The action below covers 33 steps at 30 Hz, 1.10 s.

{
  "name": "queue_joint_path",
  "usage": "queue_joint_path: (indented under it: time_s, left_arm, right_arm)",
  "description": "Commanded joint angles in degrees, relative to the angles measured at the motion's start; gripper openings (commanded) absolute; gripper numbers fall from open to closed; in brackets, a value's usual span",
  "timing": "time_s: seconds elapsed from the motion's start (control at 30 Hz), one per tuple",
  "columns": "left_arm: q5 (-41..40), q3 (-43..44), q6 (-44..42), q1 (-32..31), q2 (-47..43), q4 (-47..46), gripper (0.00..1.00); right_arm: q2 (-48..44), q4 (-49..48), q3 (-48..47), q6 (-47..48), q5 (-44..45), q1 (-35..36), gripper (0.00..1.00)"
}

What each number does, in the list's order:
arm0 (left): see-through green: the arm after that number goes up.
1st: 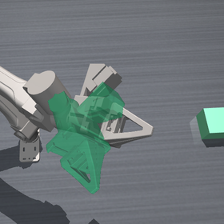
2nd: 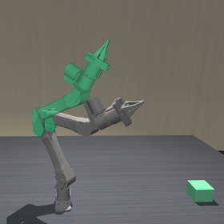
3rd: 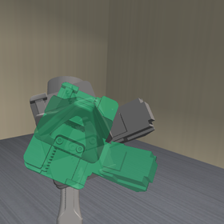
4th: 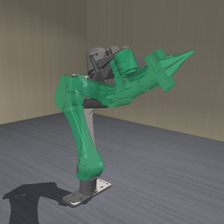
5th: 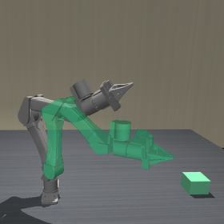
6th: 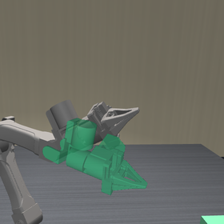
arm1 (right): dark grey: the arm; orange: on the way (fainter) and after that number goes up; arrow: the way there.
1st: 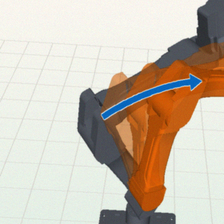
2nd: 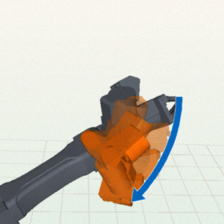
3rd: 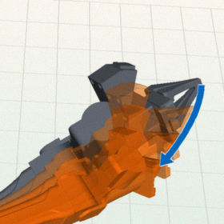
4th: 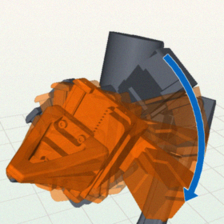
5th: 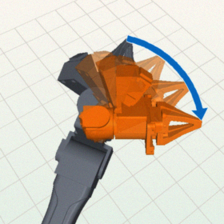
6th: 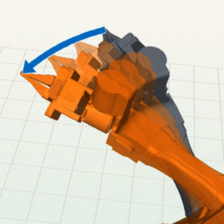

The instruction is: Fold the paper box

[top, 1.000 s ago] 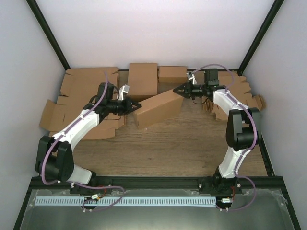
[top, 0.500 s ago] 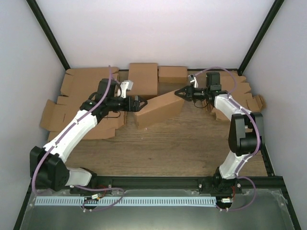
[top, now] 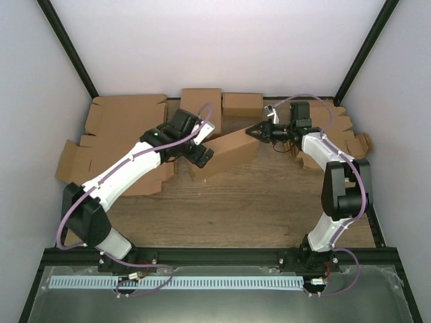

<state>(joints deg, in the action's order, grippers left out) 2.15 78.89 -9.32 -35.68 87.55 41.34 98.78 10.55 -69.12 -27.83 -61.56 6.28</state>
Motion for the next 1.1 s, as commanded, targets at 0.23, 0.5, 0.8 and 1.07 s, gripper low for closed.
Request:
queue_joint_path:
  time_s: [0.23,0.5,0.8,1.07]
  left_arm:
    - [3.73,5.39,-9.20,-1.55,7.28,7.50,1.00]
    - [-5.94,7.57,-8.32,-6.04,8.68,8.41,0.70]
    - [-18.32,9.17,-2.32,-15.00,3.03,11.27,0.60]
    - [-42.68,8.85,4.39,-22.62,0.94,16.52,0.60]
  right_arm:
    - [-1.48,4.37,1.49,1.22,1.53,-0.04,0.01]
    - [-4.04,4.95,1.36,0.14,2.16,-0.04,0.05]
    - [-16.01,9.10,1.84,-1.36,8.63,-0.04,0.29]
    - [-29.29,12.58,4.43,-8.46,17.97,0.60,1.00]
